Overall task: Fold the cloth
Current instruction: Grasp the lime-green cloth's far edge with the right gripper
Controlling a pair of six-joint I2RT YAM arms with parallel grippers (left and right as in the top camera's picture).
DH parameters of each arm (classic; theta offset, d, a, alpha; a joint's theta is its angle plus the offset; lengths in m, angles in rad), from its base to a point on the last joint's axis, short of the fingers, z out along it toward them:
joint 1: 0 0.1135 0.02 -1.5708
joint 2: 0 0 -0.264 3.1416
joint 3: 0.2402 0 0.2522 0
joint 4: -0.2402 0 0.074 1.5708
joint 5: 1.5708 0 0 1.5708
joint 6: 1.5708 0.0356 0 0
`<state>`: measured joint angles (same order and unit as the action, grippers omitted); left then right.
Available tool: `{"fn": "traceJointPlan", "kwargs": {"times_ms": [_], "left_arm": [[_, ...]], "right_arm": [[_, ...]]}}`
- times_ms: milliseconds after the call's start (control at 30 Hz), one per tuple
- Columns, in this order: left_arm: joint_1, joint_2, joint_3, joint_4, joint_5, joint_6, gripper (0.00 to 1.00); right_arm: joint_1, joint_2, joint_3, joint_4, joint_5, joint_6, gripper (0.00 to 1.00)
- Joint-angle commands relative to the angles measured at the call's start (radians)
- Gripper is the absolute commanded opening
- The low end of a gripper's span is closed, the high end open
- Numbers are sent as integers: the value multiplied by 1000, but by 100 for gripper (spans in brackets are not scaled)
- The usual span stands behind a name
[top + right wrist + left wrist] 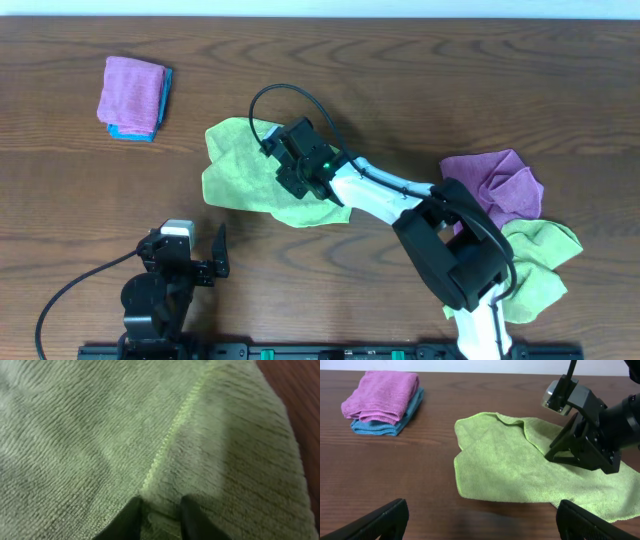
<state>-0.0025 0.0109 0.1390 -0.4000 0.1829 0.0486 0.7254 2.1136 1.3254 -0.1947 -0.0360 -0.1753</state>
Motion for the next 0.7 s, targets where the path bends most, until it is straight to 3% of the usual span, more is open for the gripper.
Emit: {"fn": "traceJointPlan", "kwargs": {"times_ms": [0,100,367,667], "left_arm": [[-4,-6,-20,-5,-6,-7,95],[-4,-6,-20,-5,-6,-7,95],[-4,-6,-20,-5,-6,-7,95],[-4,-6,-20,-5,-6,-7,95]], "right_arm": [[-5,16,2,4,-29,-5,16],[-5,16,2,4,-29,-5,1],[-10,6,29,-20,-27,31,2],[-80,-32,201,-183,27,47,1]]}}
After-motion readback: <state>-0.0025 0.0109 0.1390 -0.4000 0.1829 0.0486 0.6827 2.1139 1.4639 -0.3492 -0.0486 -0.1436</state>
